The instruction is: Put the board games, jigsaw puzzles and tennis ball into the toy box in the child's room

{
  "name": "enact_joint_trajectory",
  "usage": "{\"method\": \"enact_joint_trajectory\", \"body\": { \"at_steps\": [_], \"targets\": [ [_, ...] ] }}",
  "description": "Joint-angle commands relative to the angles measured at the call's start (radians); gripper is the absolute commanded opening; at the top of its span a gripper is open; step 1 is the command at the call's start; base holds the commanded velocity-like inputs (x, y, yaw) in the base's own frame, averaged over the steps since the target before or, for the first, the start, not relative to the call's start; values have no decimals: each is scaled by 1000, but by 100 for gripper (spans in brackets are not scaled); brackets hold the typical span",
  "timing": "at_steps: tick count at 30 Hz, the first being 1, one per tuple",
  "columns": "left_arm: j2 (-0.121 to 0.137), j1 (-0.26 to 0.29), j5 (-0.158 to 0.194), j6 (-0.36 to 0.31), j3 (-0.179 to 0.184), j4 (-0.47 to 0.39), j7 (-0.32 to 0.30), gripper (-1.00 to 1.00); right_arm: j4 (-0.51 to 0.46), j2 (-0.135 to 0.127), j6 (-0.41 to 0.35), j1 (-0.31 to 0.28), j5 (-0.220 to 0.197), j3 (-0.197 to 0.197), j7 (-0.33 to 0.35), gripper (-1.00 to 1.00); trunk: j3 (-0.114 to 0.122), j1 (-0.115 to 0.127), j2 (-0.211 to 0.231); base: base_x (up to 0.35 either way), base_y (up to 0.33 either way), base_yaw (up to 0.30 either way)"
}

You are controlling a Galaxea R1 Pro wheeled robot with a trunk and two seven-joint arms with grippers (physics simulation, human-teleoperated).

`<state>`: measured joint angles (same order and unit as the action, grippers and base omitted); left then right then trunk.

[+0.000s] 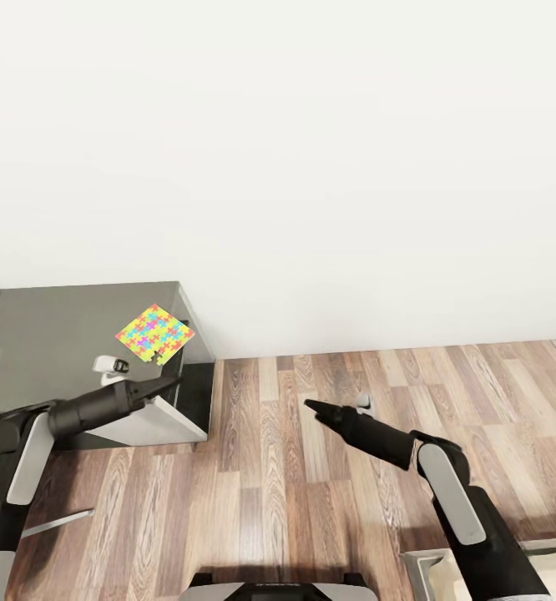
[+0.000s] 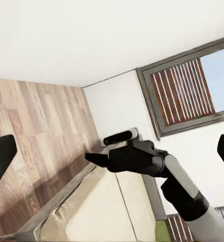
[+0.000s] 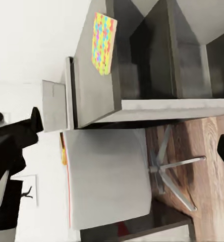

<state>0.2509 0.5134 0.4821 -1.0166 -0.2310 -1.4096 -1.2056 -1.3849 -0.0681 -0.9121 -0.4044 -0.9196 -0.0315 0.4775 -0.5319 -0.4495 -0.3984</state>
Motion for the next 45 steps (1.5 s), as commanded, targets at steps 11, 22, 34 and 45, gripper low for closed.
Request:
{"method": "enact_joint_trajectory", "body": {
  "at_steps": [11,22,34,45],
  "targets": [
    [12,-5,6,-15,3,4,-146,100,96,15,34,-11,0,-1,6,100,-1,0,-2,0,0,0],
    [13,-43,10,-18,7,3,-185,100,86,14,87,-11,1,-1,4,100,-1,0,-2,0,0,0],
    [12,-44,10,-17,5,3,-186,100,98,16,137,-11,1,-6,3,100,-1,0,-2,3,0,0],
    [12,-44,10,-18,4,-2,-187,100,128,17,134,-54,-1,-86,-23,100,-1,0,-2,82,51,0]
  ]
}}
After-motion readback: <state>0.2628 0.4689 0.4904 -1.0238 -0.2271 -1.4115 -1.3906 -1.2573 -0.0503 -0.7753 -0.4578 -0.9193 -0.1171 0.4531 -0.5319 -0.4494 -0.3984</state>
